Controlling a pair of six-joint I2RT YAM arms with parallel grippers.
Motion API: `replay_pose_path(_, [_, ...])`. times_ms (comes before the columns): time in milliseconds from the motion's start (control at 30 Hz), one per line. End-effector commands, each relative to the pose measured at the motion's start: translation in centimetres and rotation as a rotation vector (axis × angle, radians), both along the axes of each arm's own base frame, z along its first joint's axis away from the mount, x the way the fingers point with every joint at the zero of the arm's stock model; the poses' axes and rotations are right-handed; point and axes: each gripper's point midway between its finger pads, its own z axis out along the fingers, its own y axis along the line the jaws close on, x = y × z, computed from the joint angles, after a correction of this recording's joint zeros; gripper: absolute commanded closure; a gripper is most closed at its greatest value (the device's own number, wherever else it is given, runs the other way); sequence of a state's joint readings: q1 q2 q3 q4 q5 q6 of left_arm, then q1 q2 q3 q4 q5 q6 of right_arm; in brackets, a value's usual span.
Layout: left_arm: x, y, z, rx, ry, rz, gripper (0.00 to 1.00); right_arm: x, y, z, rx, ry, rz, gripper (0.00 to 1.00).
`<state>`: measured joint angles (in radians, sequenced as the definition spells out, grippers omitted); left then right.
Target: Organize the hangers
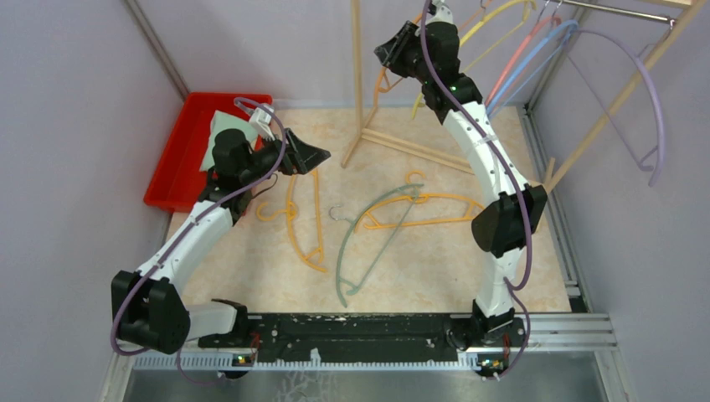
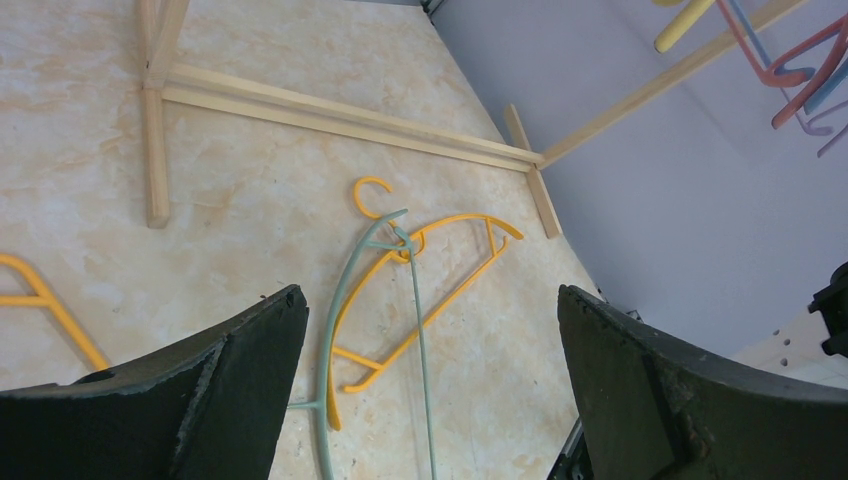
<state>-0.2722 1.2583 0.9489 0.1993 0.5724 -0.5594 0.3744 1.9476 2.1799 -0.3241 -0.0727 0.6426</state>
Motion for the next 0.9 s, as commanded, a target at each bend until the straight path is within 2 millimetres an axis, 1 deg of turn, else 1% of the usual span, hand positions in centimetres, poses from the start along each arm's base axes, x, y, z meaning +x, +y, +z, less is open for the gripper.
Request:
replay_pose_path(0, [0.1,0.4,0.2,0.002,-0.020,0.008,0.00,-1.6,-1.5,4.0,0.036,-0.088,-0.037,0.62])
replay_pose_path(67, [0.0,0.4,0.0,0.002,-0.017,0.006,0.00,-2.2,-2.2,4.4,0.025,-0.091,-0.058,0.51])
replay_pose_path(167, [0.1,0.5,0.0,0.003,-0.020,0.010,0.00,-3.6,-3.1,5.2,0.011,-0.096,-0.073,0.36])
replay_pose_path(267, [0.3,0.4,-0.2,0.004,-0.016,0.011,0.00,-5.4,-3.7,5.6,-0.010,-0.094,-0.074,0.30])
replay_pose_path(333, [0.5,0.4,-0.4,0.005,-0.013,0.010,0.00,-7.6,-4.6,6.7,-0.015,-0.119,-0.078,0.25])
replay_pose_path(400, [0.7,0.3,-0.7,0.008,-0.008,0.010,0.00,-9.4,-5.5,6.9,-0.027,-0.135,-0.092,0.19])
replay_pose_path(500, [1.1,0.1,-1.5,0.014,0.010,0.002,0.00,-11.6,-6.5,7.1,-0.044,-0.165,-0.097,0.15])
replay_pose_path(633, [1.5,-0.2,-2.9,0.018,0.044,-0.015,0.00,-14.3,-7.5,8.5,-0.072,-0.237,-0.087,0.12])
replay_pose_path(667, [1.6,-0.3,-3.1,0.018,0.049,-0.020,0.00,-15.0,-7.8,9.2,-0.079,-0.264,-0.084,0.12])
replay_pose_path(800, [2.3,-0.4,-4.5,0.030,0.075,-0.015,0.00,-17.7,-8.0,11.1,-0.110,-0.360,-0.042,0.12])
replay_pose_path(867, [2.6,-0.5,-5.2,0.035,0.090,-0.012,0.00,-19.0,-7.7,11.8,-0.126,-0.410,-0.002,0.12])
